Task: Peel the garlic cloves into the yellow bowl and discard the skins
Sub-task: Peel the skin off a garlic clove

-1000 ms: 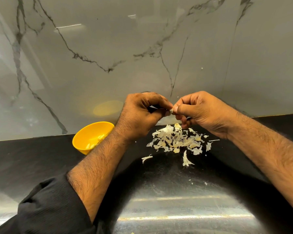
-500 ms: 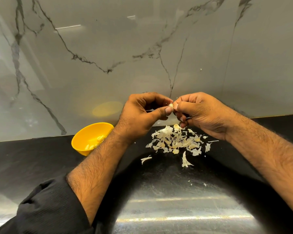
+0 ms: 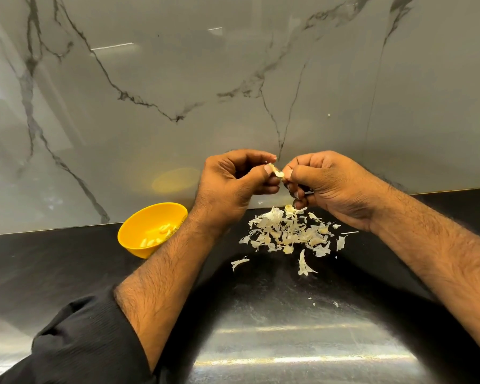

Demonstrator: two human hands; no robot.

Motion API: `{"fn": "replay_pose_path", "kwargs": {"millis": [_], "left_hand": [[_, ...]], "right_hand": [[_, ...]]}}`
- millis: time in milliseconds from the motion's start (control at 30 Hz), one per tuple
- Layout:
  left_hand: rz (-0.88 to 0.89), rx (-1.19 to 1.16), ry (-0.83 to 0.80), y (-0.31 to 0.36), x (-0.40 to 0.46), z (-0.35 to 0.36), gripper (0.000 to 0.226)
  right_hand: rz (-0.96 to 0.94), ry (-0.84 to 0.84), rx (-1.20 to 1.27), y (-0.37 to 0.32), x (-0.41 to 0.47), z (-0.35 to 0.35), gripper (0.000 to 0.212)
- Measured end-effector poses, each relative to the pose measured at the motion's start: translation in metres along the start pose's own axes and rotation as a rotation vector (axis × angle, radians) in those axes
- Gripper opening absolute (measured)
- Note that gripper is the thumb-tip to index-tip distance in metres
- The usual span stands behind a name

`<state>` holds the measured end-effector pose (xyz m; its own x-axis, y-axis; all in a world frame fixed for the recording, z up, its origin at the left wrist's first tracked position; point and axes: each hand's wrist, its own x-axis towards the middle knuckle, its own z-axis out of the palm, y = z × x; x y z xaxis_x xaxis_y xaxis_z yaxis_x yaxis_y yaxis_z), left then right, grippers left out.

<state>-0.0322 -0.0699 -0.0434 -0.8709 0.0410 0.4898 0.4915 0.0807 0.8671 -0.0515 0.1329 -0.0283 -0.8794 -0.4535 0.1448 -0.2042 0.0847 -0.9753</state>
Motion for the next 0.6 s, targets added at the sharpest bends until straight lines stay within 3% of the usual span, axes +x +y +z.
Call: {"fn": "replay_pose_path", "kwargs": {"millis": [200,267,367,433,533,600], "left_hand": [[-0.036,-0.157,0.082,0.004,0.006,-0.011,0.023],[-0.043,-0.174,0.084,0.005,0.006,-0.011,0.023],[-0.050,-0.159,0.053,0.004,0.004,-0.011,0.017],[-0.049,-0.135,0.020,0.003,0.004,-0.011,0.015],[-0.036,-0.076,-0.021,0.002,0.003,-0.010,0.014],[-0.026,-0.045,-0.038,0.001,0.003,-0.009,0.015]], "right_hand": [[0.032,0.022,-0.094,0.000,-0.001,-0.003,0.015],[0.106,-0.005,-0.346,0.001,-0.001,-0.006,0.009],[0.172,0.019,-0.671,0.000,-0.002,-0.006,0.029],[0.132,0.123,-0.573,-0.004,-0.001,-0.007,0.029],[0.128,0.104,-0.519,-0.009,-0.003,-0.007,0.038],[0.059,0.110,-0.440,-0.006,-0.003,-0.006,0.034]]}}
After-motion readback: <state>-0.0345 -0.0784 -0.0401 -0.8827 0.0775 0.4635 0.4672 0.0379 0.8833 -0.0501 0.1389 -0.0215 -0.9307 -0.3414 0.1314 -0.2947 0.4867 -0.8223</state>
